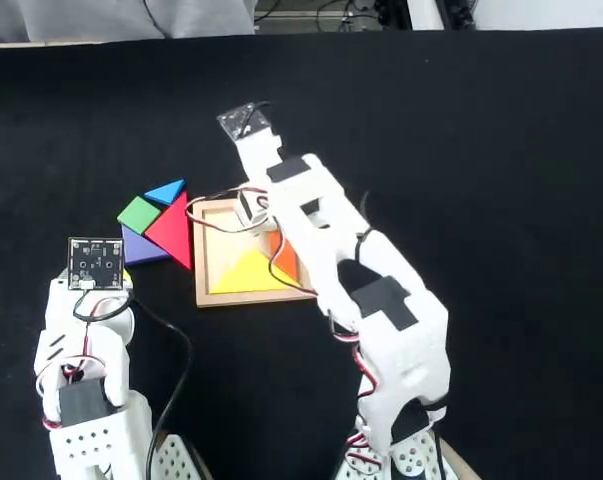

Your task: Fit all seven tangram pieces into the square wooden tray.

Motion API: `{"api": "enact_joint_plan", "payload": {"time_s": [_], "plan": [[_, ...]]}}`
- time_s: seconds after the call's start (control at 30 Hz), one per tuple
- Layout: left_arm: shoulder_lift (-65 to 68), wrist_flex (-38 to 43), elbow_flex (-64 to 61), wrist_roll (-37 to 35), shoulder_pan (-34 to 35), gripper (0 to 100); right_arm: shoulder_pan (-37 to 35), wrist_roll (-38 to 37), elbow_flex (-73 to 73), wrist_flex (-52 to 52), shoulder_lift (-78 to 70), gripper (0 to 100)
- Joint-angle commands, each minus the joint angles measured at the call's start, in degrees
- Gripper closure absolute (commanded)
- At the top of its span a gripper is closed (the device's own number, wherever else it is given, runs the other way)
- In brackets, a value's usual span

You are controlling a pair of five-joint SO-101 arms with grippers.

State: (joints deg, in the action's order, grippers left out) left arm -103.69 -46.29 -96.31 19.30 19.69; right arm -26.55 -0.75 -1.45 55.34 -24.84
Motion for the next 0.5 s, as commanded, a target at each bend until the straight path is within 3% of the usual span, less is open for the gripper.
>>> {"api": "enact_joint_plan", "payload": {"time_s": [0.0,0.47], "plan": [[-0.53,0.53,-1.1,0.0,-0.04,92,0.35,-0.26,3.91,0.79,-0.04,98.7],[-0.53,0.53,-1.1,0.0,-0.04,92,0.62,-0.35,5.23,8.97,3.47,98.8]]}}
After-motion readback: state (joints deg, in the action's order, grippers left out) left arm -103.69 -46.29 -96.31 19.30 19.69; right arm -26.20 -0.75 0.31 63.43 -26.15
